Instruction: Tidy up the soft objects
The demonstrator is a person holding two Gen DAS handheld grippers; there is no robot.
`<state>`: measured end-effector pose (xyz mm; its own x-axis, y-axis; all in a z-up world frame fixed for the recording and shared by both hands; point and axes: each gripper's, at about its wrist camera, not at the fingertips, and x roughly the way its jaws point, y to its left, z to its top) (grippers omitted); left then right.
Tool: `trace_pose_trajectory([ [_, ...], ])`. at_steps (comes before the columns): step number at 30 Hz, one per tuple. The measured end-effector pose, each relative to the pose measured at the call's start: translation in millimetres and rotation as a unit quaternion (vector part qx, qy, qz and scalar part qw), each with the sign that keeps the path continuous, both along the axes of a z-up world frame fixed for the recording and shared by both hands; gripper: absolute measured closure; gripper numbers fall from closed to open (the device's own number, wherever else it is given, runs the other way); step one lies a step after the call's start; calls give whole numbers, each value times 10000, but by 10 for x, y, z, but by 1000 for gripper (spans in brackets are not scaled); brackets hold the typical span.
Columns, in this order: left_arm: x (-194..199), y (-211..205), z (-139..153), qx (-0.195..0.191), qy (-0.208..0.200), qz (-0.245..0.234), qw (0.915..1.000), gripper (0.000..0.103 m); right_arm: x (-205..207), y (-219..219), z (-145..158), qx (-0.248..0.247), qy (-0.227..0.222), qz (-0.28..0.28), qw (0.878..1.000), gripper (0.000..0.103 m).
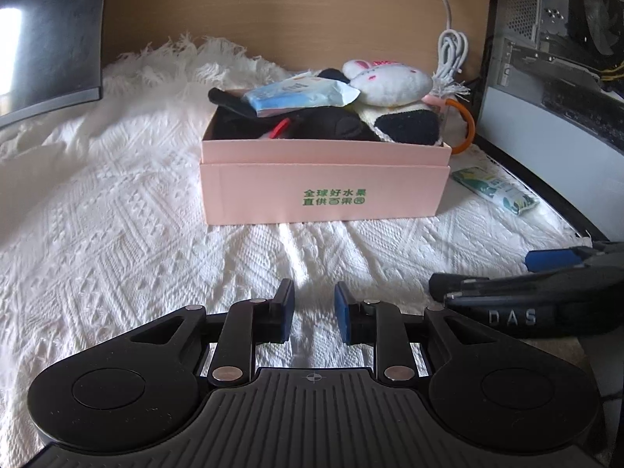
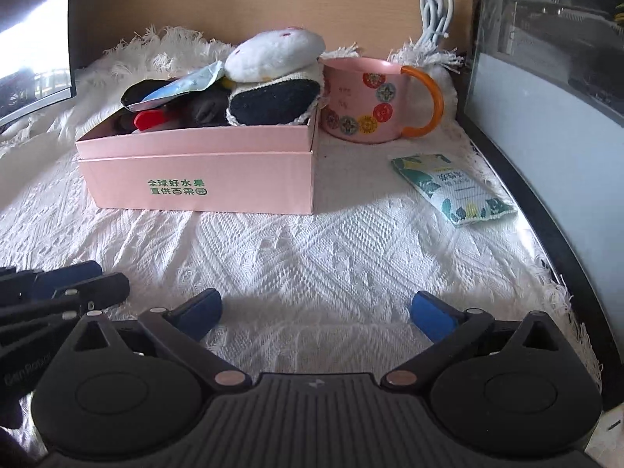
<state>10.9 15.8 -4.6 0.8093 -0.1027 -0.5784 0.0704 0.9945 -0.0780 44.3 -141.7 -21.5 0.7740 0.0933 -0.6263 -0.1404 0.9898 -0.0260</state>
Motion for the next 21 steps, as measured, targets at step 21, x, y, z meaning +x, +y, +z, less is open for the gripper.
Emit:
trace_pose_trajectory([
  [21,13,-71,-5,233,-4,-2,9997,78,-23,-21,-13,99,-143,-50,9998,0],
])
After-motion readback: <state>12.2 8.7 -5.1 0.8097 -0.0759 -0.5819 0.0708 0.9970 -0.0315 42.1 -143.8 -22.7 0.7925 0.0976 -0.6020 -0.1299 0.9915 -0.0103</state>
